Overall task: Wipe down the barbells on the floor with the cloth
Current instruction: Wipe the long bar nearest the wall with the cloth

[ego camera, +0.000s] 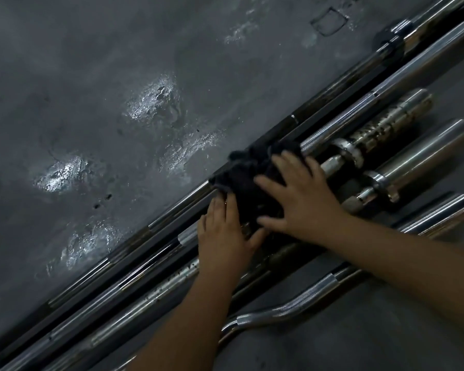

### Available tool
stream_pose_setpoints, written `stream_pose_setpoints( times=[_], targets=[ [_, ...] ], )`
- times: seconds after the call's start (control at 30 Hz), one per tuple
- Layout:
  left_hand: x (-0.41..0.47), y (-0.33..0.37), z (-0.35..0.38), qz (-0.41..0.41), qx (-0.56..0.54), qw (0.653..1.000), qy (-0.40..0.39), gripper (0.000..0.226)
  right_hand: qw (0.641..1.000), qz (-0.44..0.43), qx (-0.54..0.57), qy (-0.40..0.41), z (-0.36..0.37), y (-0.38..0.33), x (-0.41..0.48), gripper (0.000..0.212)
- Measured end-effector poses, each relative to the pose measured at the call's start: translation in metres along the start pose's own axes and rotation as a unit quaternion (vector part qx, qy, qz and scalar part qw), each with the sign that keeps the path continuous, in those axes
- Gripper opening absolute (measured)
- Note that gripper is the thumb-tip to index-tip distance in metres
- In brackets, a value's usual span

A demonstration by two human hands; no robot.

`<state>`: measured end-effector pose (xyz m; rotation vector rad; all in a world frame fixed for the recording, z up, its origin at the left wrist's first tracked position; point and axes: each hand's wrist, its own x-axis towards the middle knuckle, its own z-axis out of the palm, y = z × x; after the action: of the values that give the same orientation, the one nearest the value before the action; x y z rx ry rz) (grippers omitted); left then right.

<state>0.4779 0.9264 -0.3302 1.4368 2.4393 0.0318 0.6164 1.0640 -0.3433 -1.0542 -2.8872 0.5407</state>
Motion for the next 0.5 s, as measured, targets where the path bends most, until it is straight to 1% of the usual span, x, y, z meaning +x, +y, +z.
stream_pose_setpoints(
  times=[0.03,0.07,0.1,0.13,0.17,0.2,0.23,0.27,0.3,0.33,0.37,0.4,0.43,0.5],
  targets=[
    [-0.002,-0.002,0.000,0.008,0.014,1.000,-0.006,0.094,0.999,-0.034,-0.006,-0.004,-0.001,-0.006,-0.010,0.071],
    [-0.004,-0.005,0.001,0.010,0.018,1.000,-0.009,0.093,0.998,-0.062,0.016,-0.003,-0.008,-0.008,-0.015,0.063],
    [-0.006,-0.007,0.001,0.009,0.016,1.000,-0.009,0.095,0.995,-0.080,0.055,0.008,-0.019,-0.004,-0.012,0.054],
    [-0.007,-0.010,0.000,0.007,0.012,1.000,-0.008,0.097,0.990,-0.078,0.113,0.025,-0.032,0.002,-0.005,0.047],
    [-0.008,-0.014,-0.001,0.004,0.007,1.000,-0.006,0.100,0.982,-0.054,0.176,0.046,-0.044,0.010,0.005,0.043],
    [-0.009,-0.018,0.000,0.002,0.002,1.000,-0.006,0.102,0.972,-0.017,0.222,0.079,-0.051,0.020,0.014,0.045],
    [-0.010,-0.022,0.000,0.002,0.000,1.000,-0.010,0.104,0.968,0.022,0.224,0.109,-0.052,0.030,0.019,0.052],
    [-0.011,-0.024,0.000,0.002,0.002,1.000,-0.014,0.105,0.976,0.062,0.176,0.111,-0.048,0.034,0.020,0.064],
    [-0.012,-0.025,0.000,0.003,0.009,1.000,-0.013,0.105,0.988,0.079,0.105,0.079,-0.039,0.033,0.017,0.076],
    [-0.012,-0.026,0.001,0.005,0.017,1.000,-0.010,0.106,0.997,0.065,0.043,0.025,-0.025,0.026,0.010,0.086],
    [-0.012,-0.024,0.000,0.008,0.019,1.000,-0.009,0.106,0.999,0.028,-0.005,-0.021,-0.011,0.017,0.001,0.095],
    [-0.010,-0.022,0.000,0.011,0.016,1.000,-0.012,0.107,0.998,-0.009,-0.047,-0.049,0.000,0.007,-0.007,0.102],
    [-0.009,-0.020,0.000,0.011,0.012,1.000,-0.017,0.107,0.995,-0.032,-0.077,-0.060,0.009,0.002,-0.010,0.106],
    [-0.007,-0.019,-0.001,0.009,0.011,1.000,-0.021,0.108,0.994,-0.047,-0.083,-0.056,0.011,0.002,-0.007,0.113]
  ],
)
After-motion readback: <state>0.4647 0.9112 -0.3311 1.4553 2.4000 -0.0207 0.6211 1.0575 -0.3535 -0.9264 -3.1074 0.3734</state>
